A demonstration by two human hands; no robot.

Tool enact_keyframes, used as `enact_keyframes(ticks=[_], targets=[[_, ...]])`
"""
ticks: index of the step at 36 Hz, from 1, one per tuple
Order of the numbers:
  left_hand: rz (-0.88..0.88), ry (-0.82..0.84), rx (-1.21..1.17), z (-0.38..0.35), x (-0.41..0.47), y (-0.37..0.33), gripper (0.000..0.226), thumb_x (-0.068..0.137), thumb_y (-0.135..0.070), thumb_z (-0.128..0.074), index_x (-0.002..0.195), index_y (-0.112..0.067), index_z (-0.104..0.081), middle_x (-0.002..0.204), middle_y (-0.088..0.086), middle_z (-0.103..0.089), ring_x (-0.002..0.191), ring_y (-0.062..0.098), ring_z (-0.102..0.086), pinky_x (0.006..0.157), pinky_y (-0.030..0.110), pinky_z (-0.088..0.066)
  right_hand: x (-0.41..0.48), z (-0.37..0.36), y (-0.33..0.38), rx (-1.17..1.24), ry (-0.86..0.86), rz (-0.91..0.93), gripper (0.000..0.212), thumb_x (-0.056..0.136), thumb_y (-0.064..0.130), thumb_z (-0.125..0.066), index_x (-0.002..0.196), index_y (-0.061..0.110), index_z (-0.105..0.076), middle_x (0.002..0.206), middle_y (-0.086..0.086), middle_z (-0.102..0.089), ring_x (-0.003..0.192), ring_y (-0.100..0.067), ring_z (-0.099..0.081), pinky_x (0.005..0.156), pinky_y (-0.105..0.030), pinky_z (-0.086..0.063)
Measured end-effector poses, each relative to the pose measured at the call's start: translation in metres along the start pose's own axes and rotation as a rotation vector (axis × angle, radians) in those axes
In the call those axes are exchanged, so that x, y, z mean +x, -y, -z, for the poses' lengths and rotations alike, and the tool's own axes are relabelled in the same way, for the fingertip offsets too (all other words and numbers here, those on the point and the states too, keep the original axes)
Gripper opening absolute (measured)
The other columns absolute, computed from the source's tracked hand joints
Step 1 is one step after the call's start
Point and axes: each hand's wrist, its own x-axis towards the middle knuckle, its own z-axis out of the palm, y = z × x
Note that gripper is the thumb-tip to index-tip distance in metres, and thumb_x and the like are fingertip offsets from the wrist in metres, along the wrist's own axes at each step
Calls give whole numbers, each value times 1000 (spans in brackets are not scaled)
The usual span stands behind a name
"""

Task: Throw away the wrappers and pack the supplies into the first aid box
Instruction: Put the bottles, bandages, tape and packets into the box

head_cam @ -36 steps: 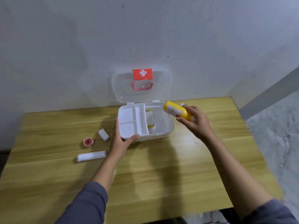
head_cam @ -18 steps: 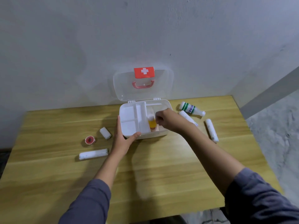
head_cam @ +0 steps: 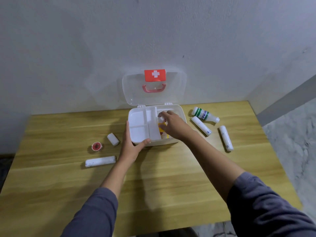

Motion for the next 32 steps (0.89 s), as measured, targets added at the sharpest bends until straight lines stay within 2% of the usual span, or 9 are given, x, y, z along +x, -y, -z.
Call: enact_keyframes(ticks=[6,9,15,20,23,26,28,30,32], targets=[[25,7,11,1,0,0,109,65,-43,-79,146,-35,-7,154,-12,-17,139,6,-20,113,36,-25,-12,-1,-1,-30,-41,36,25,87,14,-54,111,9,-52,107,-11,-54,87,-32,-57,74,-44,-51],[19,1,-7,0,-1,-1,106,68,-32,-80,146,-34,-8,148,-18,-19,137,3,-21,111,31,-25,-26,-7,-8,-21,-78,86,22,88,15,-54,109,11,-53,103,-9,-54,81,-29,-59,71,-45,-53],[48,1,-23,-1,-2,-5,110,64,-38,-81,146,-33,-8,144,-23,-19,136,-1,-20,108,26,-24,-22,-4,-10,28,-67,84,31,87,20,-58,117,14,-53,108,-9,-55,89,-26,-57,79,-45,-52],[65,-3,7,-1,-3,-9,108,67,-33,-79,146,-32,-6,152,-15,-16,139,6,-18,114,37,-24,-22,4,-15,143,-59,107,47,86,35,-61,127,16,-48,121,-5,-56,108,-16,-55,90,-33,-49],[79,-12,14,0,-4,-11,105,70,-29,-78,146,-32,-6,155,-9,-16,141,9,-19,115,39,-24,-25,17,-35,215,-195,106,39,88,32,-60,122,13,-55,118,-5,-60,102,-7,-54,90,-26,-46],[92,-27,5,-2,-6,-15,101,73,-21,-76,147,-30,-7,155,-9,-18,140,8,-20,110,26,-25,-22,31,-70,264,-369,-16,29,88,19,-60,114,6,-59,112,-11,-62,99,-17,-57,90,-30,-46],[101,-45,-6,-5,-7,-18,99,74,-14,-75,147,-27,-9,152,-10,-22,137,6,-25,99,9,-28,-18,38,-97,258,-428,-147,29,87,12,-58,115,3,-59,116,-14,-60,105,-26,-57,89,-26,-40],[99,-55,-7,-7,-7,-20,97,75,-8,-73,147,-24,-10,150,-10,-26,133,4,-28,85,-5,-30,-10,41,-125,206,-414,-263,36,87,11,-57,122,4,-55,124,-17,-55,114,-30,-52,92,-27,-36],[102,-57,-9,-7,-7,-20,98,74,-7,-74,147,-24,-10,150,-8,-27,133,6,-30,83,-6,-32,-2,40,-149,161,-335,-371,44,88,19,-57,130,7,-48,133,-17,-48,122,-32,-45,98,-35,-37]])
